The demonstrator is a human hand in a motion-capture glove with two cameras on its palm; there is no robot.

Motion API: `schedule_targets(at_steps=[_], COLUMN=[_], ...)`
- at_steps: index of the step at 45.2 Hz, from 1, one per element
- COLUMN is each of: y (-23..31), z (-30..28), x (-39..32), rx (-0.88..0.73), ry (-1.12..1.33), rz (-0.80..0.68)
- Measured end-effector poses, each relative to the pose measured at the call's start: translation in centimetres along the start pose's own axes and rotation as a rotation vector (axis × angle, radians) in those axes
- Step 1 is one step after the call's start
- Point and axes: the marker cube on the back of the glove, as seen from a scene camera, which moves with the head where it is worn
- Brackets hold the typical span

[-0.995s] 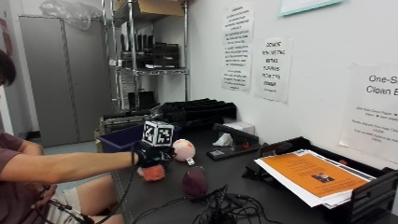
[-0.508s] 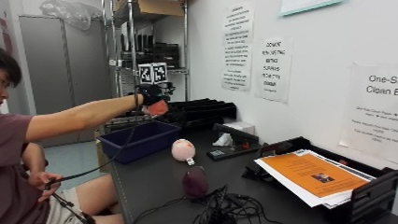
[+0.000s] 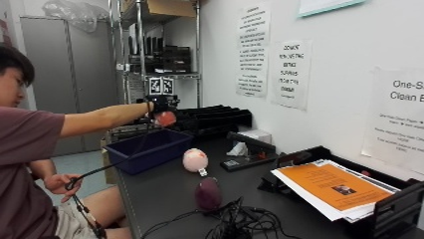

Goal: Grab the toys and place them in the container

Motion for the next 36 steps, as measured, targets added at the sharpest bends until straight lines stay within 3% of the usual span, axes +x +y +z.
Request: schedule_targets(at_steps=[7,12,18,24,30,36], y=[1.1,1.1,2.8,2.4,4.8,6.5], z=[2.4,1.3,-1.0,-2.0,-0.1,5.5], x=[1.0,3.4,8.4,11.8,16.2,18.6], rx=[-0.518,-0.446,-0.407,-0.17,-0.433,-0.526], ry=[0.118,0.046,0.027,-0.141,0.044,0.062], rz=[0.08,0.042,0.115,0.121,0.305,0.331])
